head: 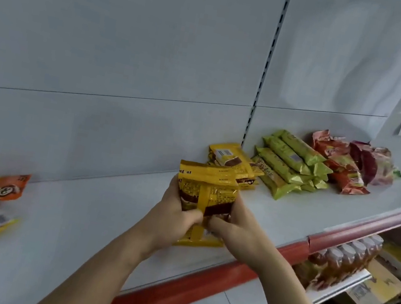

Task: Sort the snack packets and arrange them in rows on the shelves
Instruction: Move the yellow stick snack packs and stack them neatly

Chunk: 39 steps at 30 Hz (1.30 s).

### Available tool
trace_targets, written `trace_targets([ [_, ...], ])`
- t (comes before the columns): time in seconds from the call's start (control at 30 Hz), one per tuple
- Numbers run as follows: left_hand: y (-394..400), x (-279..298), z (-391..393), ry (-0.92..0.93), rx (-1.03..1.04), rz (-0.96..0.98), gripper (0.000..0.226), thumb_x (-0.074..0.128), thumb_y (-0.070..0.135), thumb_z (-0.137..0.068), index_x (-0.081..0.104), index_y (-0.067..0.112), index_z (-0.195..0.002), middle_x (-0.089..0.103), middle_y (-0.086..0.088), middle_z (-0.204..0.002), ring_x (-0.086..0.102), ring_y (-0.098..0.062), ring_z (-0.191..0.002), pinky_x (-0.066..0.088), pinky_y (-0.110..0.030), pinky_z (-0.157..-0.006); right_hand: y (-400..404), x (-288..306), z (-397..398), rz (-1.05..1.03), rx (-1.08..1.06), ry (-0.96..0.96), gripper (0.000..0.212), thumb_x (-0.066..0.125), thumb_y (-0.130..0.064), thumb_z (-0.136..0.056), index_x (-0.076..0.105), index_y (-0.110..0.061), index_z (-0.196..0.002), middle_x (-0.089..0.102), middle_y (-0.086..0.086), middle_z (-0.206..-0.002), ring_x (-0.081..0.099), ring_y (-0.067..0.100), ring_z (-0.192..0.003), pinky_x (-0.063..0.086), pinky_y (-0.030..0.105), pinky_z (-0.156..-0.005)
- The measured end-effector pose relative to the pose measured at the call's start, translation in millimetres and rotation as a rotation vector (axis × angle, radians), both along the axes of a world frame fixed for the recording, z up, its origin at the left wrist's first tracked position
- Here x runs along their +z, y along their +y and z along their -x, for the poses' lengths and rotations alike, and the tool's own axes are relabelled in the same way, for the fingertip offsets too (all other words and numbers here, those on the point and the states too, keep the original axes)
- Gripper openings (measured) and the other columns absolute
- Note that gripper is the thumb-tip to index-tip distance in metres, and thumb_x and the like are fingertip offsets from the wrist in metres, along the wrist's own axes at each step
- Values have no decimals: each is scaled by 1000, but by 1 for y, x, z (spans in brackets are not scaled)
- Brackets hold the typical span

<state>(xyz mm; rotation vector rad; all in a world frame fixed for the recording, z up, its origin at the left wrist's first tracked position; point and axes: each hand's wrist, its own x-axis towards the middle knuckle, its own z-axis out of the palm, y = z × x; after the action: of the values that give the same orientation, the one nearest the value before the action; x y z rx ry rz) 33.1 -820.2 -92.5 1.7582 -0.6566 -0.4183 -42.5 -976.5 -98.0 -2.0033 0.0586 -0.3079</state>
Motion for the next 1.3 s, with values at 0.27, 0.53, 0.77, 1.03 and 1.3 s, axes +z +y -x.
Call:
trace_targets([
  [0.27, -66, 12, 18, 148, 128, -114, 42, 59, 58, -97, 67, 24, -121, 79, 2, -107, 78, -16, -91, 64, -39, -85, -95, 31, 7, 38, 25, 139, 36, 65, -57, -82, 71, -31, -107, 75, -5, -105, 71, 19, -100, 52, 53, -95],
  [0.53, -141, 6, 29, 98, 301, -358, 63, 52, 71, -93, 77, 13, -98, 77, -8, -97, 72, -26, -94, 58, -41, -92, -151, 30, 8, 35, -69, 354, 45, 64, -53, -78, 75, -12, -94, 75, 12, -93, 70, 31, -93, 55, 49, -88],
  [0.77, -164, 7, 19, 40, 378, -496, 66, 47, 66, -97, 76, 7, -101, 74, -15, -103, 69, -30, -99, 54, -41, -92, -159, 27, -8, 57, -60, 360, 31, 57, -37, -90, 66, -7, -93, 68, 11, -89, 62, 23, -80, 48, 38, -70],
  [1.03, -158, 12, 22, 53, 436, -448, 61, 47, 69, -97, 63, 13, -80, 66, -6, -84, 64, -23, -80, 54, -39, -79, -159, 34, -10, 209, -90, 340, 30, 54, -42, -93, 62, -16, -106, 68, 8, -106, 63, 26, -94, 53, 44, -83],
  [1.3, -118, 11, 39, -356, 696, -603, 74, 42, 61, -102, 38, 9, -155, 40, -11, -156, 37, -29, -144, 36, -41, -112, -135, 40, -5, 708, -139, 46, 67, 45, -55, -97, 31, -19, -153, 37, 5, -155, 25, 27, -146, 27, 44, -117],
])
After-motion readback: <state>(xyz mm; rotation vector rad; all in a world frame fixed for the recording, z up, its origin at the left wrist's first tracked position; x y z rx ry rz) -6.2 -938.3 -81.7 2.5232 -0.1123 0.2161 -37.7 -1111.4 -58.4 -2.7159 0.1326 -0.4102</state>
